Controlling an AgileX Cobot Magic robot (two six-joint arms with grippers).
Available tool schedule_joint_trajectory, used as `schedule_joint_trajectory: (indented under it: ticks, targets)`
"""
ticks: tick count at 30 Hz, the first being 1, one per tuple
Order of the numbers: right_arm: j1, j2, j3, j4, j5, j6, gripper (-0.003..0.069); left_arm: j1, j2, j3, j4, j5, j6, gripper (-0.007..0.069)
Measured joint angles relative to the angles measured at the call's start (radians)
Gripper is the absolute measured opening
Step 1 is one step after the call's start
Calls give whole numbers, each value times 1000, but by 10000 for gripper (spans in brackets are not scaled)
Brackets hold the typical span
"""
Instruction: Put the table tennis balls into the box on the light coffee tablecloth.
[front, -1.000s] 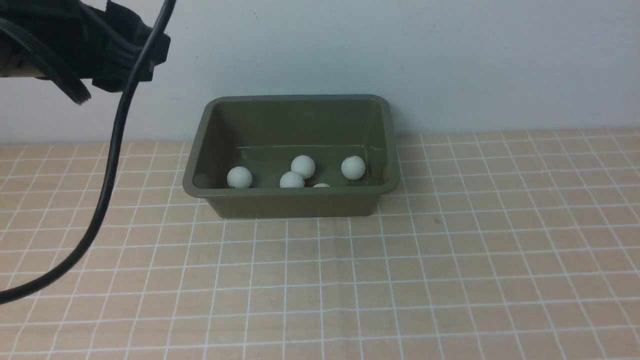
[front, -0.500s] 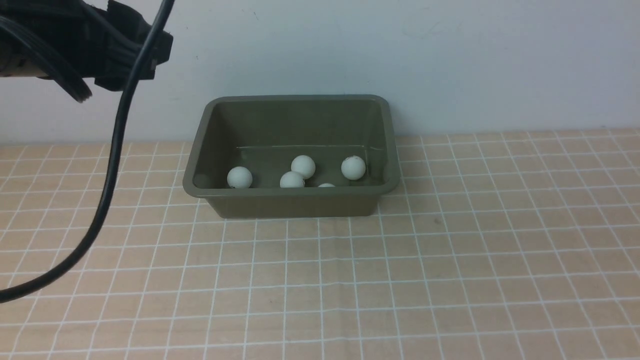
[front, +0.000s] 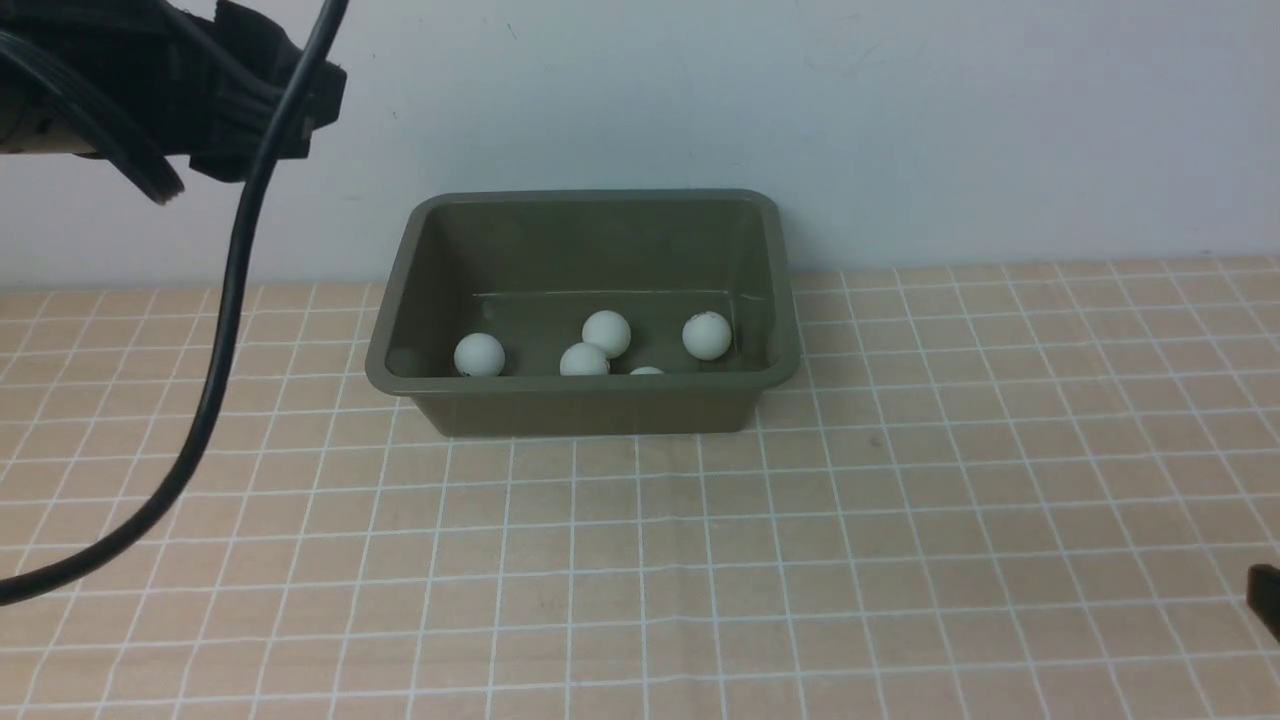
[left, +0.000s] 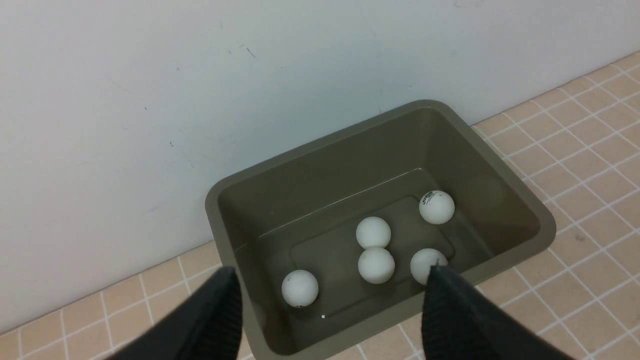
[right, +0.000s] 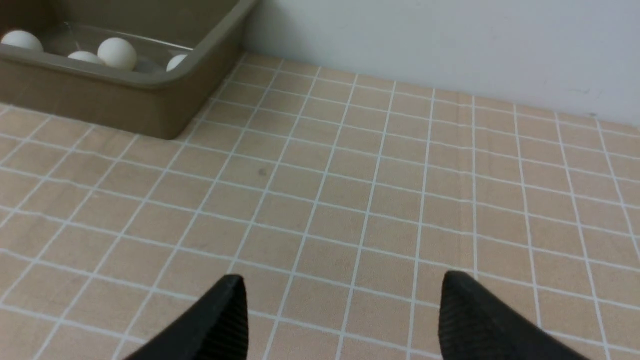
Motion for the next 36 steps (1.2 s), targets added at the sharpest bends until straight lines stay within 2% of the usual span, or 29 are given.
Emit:
schedule_joint_trajectory:
  ticks: [20,25,36]
  targets:
    - [-1,-1,0,0,75,0,470,0,0,0,0,1,0,403]
    - [-3,-84,0,0,131,0,470,0,0,0,0,16,0,403]
    - [-141,-258,1,3,158,0,470,0,0,0,-12,26,0,403]
